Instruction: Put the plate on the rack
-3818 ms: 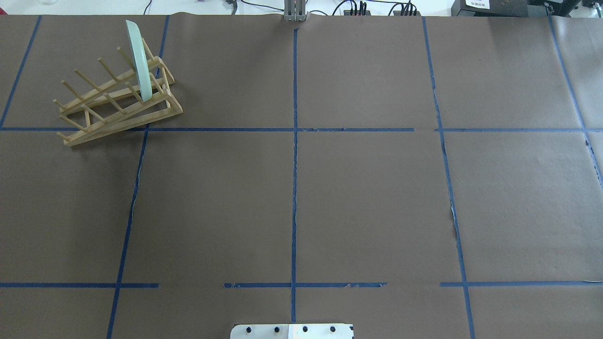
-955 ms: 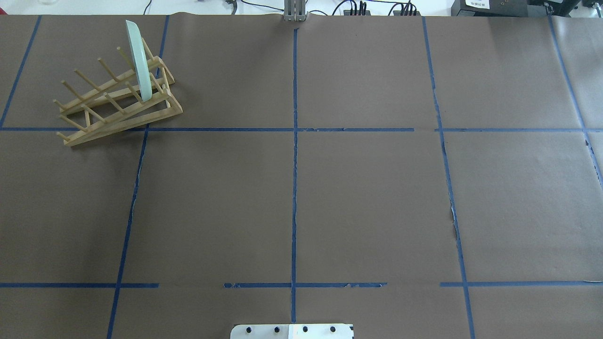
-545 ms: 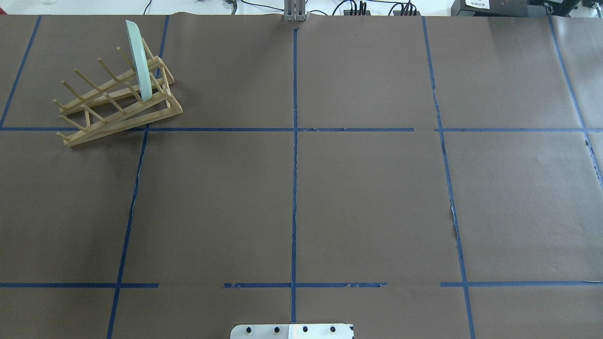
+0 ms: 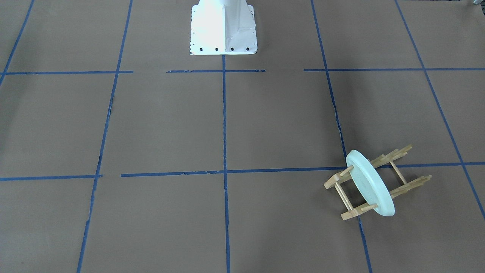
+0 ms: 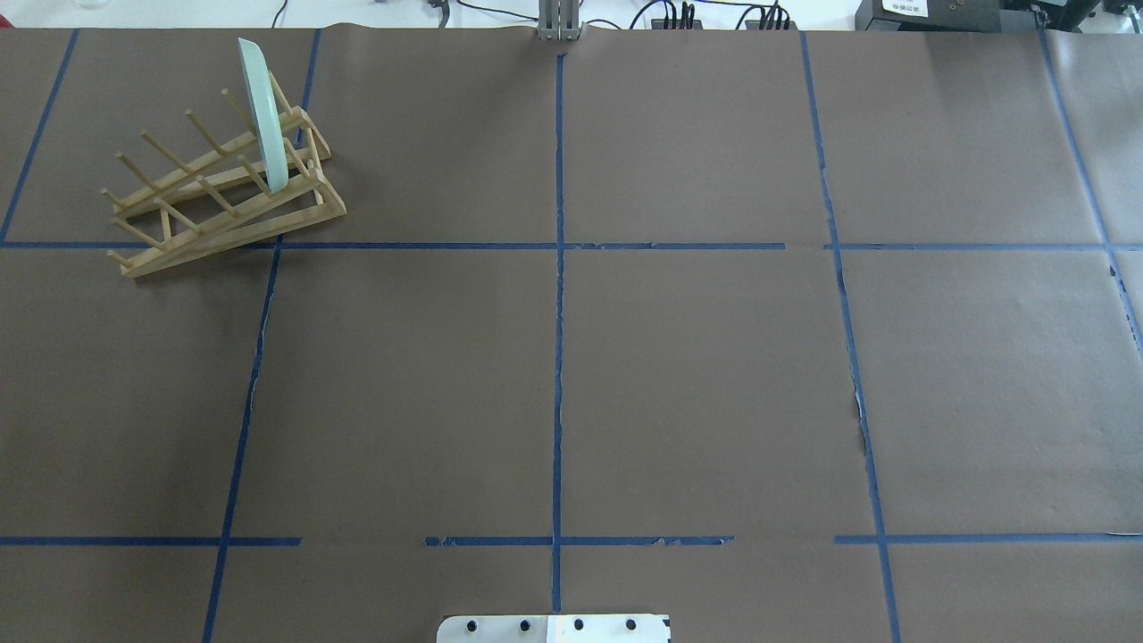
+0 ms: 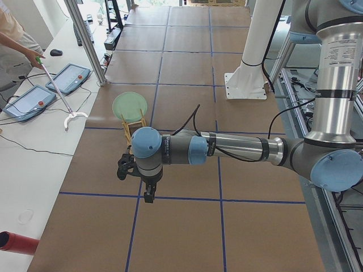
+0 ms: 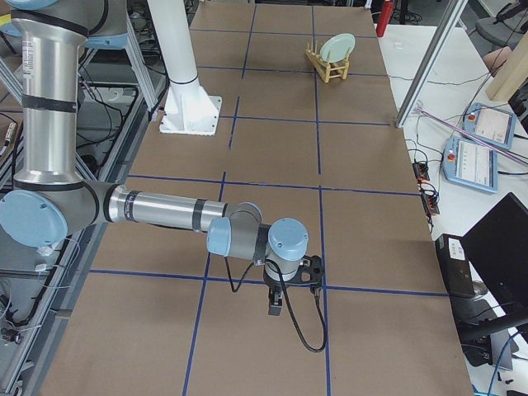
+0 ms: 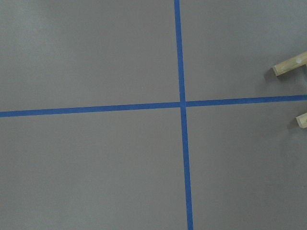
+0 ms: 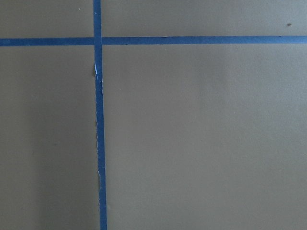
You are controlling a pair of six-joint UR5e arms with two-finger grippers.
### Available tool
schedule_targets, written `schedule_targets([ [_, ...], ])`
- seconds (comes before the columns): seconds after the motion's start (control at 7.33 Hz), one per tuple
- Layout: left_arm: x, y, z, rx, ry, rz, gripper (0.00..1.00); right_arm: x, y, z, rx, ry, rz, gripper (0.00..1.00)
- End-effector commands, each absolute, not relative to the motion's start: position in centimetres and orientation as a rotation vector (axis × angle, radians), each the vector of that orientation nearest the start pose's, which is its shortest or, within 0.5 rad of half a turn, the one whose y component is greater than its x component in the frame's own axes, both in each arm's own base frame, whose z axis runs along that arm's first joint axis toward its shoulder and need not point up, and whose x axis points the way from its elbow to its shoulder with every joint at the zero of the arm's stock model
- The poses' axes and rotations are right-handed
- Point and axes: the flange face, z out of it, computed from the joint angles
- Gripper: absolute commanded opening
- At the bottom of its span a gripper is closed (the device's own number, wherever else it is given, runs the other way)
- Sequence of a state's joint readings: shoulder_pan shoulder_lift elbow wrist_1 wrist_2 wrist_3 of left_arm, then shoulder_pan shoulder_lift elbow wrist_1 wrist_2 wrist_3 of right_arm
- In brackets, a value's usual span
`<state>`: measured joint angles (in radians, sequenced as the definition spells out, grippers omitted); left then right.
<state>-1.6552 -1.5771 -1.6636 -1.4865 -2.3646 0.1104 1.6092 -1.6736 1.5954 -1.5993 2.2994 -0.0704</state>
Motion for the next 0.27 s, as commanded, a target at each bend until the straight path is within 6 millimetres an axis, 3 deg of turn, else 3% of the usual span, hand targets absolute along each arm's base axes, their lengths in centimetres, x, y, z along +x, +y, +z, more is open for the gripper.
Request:
schedule_targets([
  [0.0,-10.38,-48.72,61.54,0.093,0.788,0.031,1.0,8.38,-43.58,70.03,-0.061,-0.732,0.008,1.0],
  [0.14,-10.38,-48.73,61.47,0.094,0.788,0.032,1.0,8.37,-43.57,70.05,-0.063,-0.732,0.008,1.0],
])
